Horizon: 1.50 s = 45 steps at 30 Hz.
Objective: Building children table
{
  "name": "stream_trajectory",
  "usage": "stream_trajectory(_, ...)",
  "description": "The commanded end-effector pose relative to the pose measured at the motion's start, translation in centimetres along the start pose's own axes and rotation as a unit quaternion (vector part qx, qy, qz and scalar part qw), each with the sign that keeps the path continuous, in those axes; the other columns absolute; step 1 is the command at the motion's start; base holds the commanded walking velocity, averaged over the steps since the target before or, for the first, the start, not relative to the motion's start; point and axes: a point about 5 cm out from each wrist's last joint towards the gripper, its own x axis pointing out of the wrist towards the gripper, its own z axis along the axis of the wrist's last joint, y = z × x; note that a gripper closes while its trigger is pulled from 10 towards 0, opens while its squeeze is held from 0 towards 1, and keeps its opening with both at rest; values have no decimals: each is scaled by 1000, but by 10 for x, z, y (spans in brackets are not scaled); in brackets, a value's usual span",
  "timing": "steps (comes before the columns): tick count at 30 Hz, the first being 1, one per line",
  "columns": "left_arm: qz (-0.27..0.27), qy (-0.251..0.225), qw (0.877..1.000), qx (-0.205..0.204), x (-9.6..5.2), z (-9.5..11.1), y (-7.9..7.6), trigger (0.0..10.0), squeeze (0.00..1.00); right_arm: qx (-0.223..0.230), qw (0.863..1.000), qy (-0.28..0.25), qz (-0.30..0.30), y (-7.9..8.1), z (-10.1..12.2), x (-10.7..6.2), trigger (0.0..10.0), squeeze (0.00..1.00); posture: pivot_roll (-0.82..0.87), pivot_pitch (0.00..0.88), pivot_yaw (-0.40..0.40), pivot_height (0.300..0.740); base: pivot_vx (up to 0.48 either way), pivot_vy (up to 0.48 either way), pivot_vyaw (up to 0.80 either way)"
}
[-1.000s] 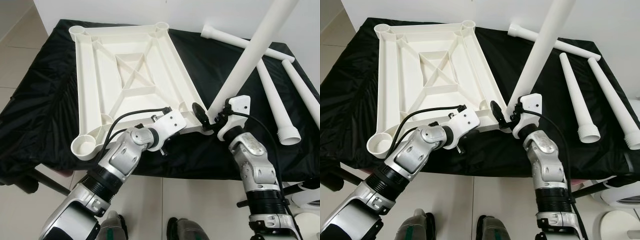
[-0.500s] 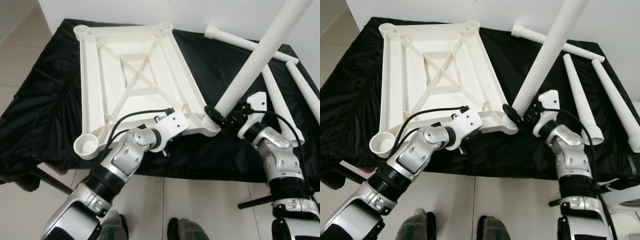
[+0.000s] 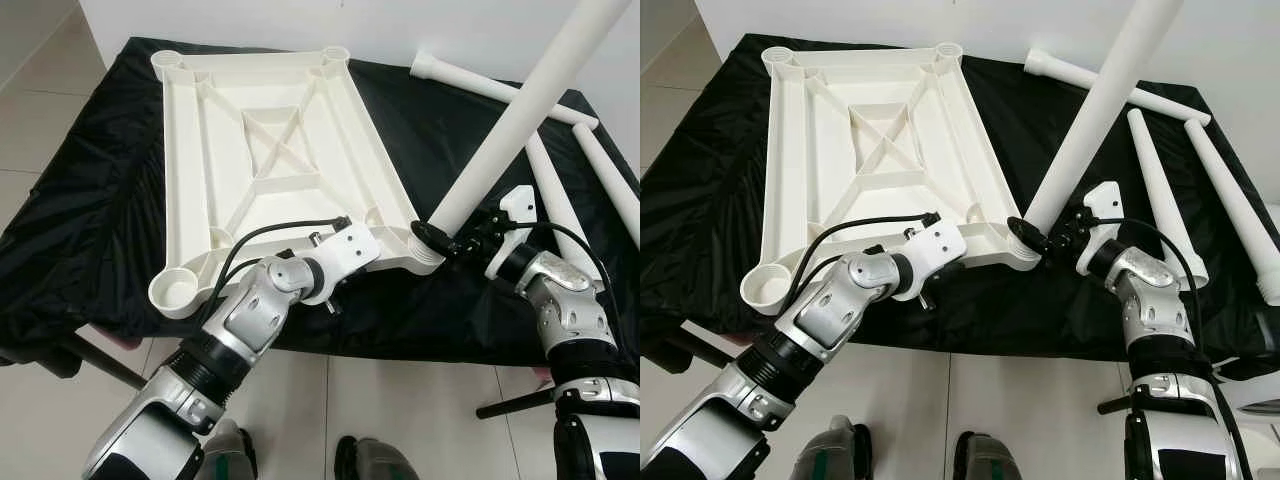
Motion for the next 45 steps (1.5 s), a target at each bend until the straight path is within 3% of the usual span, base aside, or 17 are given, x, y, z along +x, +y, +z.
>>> stream_trajectory(1,-39,-2,999,4,5,0,-11,10000,0,9,1000,-1,-21,-8,-1,-7,0,0,-25,93,-44,740,0,0,0)
stream_trajectory(17,-42,-2,999,8,5,0,-12,10000,0,21,1000,-14,-8,-3,-2,-7,0,0,-26,85,-43,740,0,0,0)
stream_trajectory(18,-43,-2,999,8,5,0,-12,10000,0,21,1000,-17,-12,-2,-2,-6,10000,0,-27,84,-43,740,0,0,0)
stream_trajectory(30,-45,-3,999,10,6,1,-14,10000,0,20,998,-41,-37,11,2,3,10000,0,-27,82,-44,740,0,0,0)
stream_trajectory(31,-46,-2,999,10,6,0,-14,10000,0,20,998,-51,-38,21,5,10,10000,0,-31,90,-41,740,0,0,0)
stream_trajectory(38,-46,-1,999,9,5,0,-14,10000,0,21,996,-67,-50,35,11,19,10000,0,-29,94,-41,740,0,0,0)
stream_trajectory(45,-43,1,999,6,4,-2,-13,10000,0,15,989,-65,-134,50,17,27,10000,0,-26,100,-43,740,0,0,0)
